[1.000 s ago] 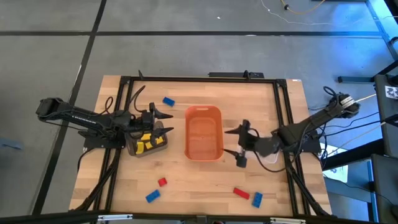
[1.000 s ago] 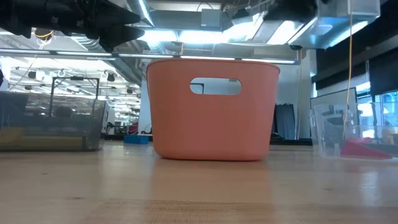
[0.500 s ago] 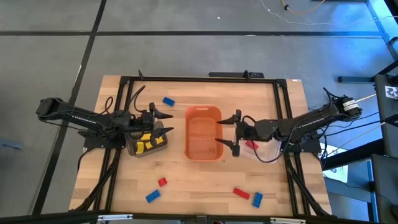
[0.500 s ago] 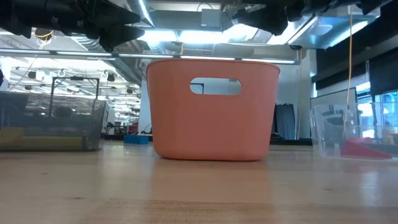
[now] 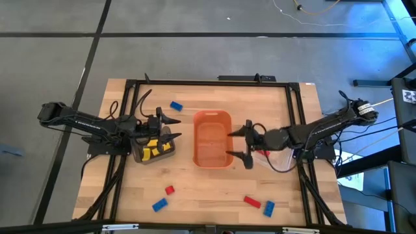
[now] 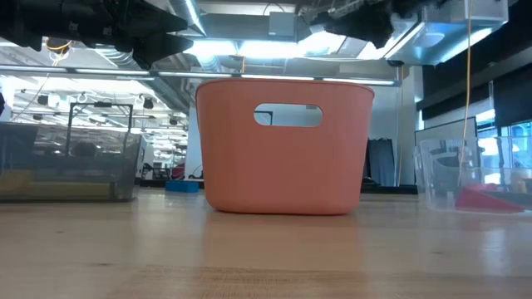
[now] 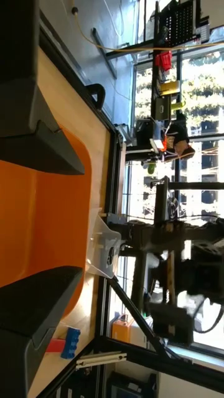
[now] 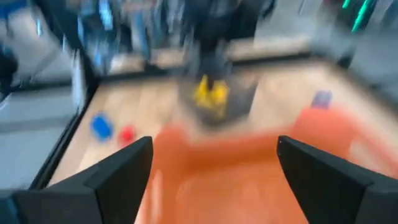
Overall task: Sort & place blocks by color
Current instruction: Put the right red block into the transparent bin
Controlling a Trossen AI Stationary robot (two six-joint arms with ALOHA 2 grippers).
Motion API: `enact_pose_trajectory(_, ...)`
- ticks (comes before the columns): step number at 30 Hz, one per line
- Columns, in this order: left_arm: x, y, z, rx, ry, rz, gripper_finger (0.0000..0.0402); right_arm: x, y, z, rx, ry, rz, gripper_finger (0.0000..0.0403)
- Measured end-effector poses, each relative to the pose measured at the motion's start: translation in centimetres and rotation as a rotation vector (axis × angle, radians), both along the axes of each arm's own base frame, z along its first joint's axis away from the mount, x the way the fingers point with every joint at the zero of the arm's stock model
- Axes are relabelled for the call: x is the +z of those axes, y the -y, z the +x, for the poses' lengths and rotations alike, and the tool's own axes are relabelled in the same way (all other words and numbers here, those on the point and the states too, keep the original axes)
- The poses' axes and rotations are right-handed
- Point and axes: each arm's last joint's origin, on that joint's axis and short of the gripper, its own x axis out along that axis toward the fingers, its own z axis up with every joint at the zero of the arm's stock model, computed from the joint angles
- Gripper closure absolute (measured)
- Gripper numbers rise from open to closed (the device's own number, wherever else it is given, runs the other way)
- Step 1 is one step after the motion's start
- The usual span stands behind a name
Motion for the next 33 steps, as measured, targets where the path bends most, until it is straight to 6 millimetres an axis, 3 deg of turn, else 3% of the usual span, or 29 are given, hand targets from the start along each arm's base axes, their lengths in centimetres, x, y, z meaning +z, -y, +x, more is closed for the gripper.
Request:
enact_pose_trajectory(8, 0.0, 0.0, 0.0, -0.001, 0.005, 0.001, 0.0158, -0.5, -6.2, -0.5, -0.023, -0.420, 0.093, 0.0060)
enact_pose_trajectory(15, 0.1, 0.0, 0.0, -0.001, 0.007, 0.000, 0.0158, -1.9, -11.5, 0.3, -0.096, -0.804, 0.113, 0.0059)
enact_pose_trajectory(18, 0.1, 0.0, 0.0, 0.000, 0.008, -0.001, 0.0158, -2.7, -13.3, 0.9, -0.099, -0.925, 0.199, 0.0060)
enact_pose_trajectory(25, 0.1, 0.0, 0.0, 0.000, 0.009, 0.001, 0.0158, -5.6, -15.5, 1.9, -0.154, -1.171, 0.441, 0.0059)
enact_pose_trajectory(33, 0.2, 0.0, 0.0, 0.002, 0.015, 0.023, 0.0158, -8.9, -16.0, 2.4, -0.243, -1.258, 0.421, 0.0059)
